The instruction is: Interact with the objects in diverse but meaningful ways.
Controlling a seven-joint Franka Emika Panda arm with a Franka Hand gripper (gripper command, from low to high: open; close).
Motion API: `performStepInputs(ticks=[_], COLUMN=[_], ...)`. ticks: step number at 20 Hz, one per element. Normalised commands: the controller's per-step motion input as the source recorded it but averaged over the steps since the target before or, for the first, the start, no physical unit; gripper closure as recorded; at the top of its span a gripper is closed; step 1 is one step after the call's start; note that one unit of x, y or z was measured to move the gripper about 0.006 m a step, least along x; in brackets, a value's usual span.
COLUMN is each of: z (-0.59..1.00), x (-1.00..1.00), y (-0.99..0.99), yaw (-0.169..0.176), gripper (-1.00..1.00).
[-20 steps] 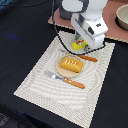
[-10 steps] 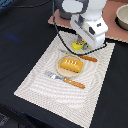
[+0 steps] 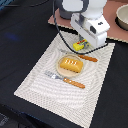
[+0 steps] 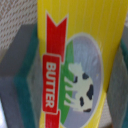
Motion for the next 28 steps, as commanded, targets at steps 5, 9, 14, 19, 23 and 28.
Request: performStepInputs(ticks=[5, 9, 14, 19, 23, 28], z=[0.99, 0.76, 0.6, 0.32, 0.08, 0.08], x=[-0.03, 0.09, 0.14, 0.06, 0.03, 0.02], y=[-0.47, -0.86, -0.97, -0.96, -0.96, -0.98], yaw=[-0.024, -0.002, 0.0, 0.0, 0.0, 0.0], gripper=[1.0, 1.0, 1.0, 1.0, 1.0, 1.0])
